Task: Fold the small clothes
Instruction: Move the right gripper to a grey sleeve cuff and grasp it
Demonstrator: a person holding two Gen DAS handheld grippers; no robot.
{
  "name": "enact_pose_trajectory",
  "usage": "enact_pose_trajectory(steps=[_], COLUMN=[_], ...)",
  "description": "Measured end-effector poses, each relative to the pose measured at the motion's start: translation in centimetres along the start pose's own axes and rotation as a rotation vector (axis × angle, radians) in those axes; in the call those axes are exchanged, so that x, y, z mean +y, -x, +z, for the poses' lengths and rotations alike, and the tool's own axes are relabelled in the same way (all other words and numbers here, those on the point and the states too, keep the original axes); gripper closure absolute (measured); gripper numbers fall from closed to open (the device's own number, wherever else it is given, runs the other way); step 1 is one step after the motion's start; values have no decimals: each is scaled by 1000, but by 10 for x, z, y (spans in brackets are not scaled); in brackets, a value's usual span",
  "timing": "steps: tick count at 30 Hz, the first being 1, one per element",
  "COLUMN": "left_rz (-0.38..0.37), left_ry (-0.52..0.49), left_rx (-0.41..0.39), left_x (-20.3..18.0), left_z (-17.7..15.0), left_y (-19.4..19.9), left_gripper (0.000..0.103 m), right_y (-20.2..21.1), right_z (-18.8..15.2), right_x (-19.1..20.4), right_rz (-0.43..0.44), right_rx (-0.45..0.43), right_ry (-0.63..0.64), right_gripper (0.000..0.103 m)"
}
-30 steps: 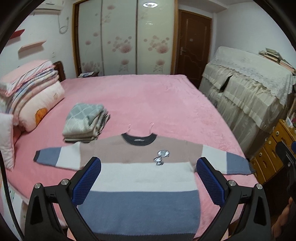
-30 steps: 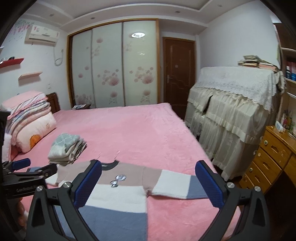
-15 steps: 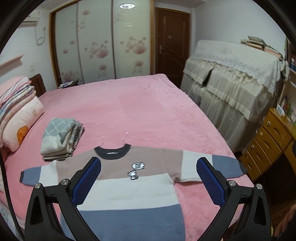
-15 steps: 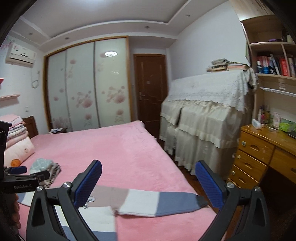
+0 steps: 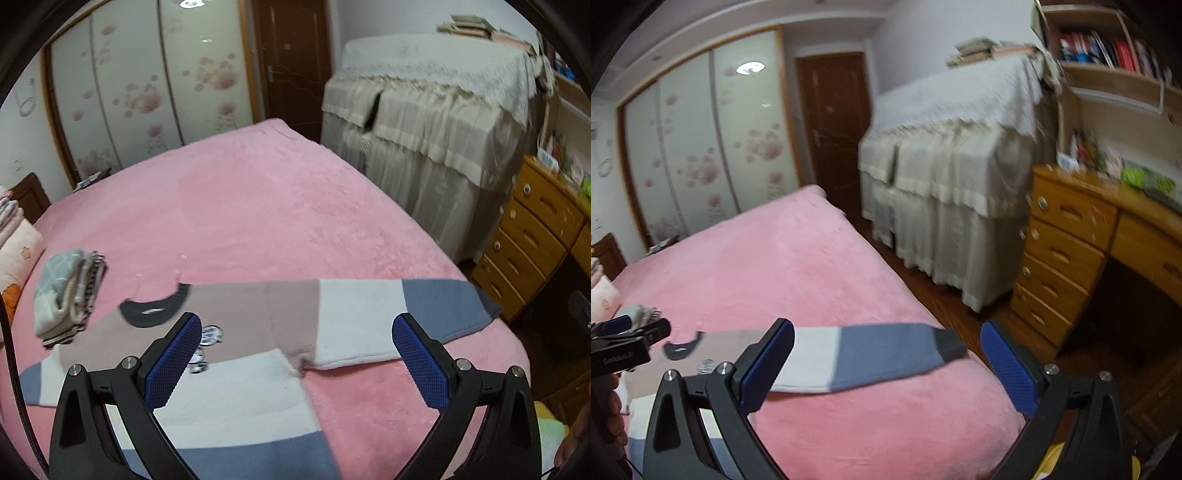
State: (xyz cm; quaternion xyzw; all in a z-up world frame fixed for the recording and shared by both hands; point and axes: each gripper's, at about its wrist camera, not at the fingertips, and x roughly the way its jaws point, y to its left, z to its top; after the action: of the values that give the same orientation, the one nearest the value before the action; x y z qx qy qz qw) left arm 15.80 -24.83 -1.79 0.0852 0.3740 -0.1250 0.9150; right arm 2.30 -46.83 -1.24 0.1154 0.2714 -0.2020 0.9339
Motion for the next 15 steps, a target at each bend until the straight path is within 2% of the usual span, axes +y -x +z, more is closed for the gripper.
enact_pose_trajectory(steps=[3,9,13,15], left_rz=[-4,-32,-45,-45], left_ry=[-21,-51,-57,-62], left_rx=[31,136,159,152], left_x=[-18,-48,-62,-67], left_z=[-8,-31,-42,-44], left_y=[-34,-103,-133,-140], left_gripper=[1,1,2,3], right_y=[-28,-86,-126,-143], right_z=[-14,-52,-73,-80], right_x=[-18,-64,-90,-97], right_rz=[-15,29,71,84], right_rx=[72,221,311,341], right_ry=[-41,-204,-326,-365], right_gripper=[2,3,17,20])
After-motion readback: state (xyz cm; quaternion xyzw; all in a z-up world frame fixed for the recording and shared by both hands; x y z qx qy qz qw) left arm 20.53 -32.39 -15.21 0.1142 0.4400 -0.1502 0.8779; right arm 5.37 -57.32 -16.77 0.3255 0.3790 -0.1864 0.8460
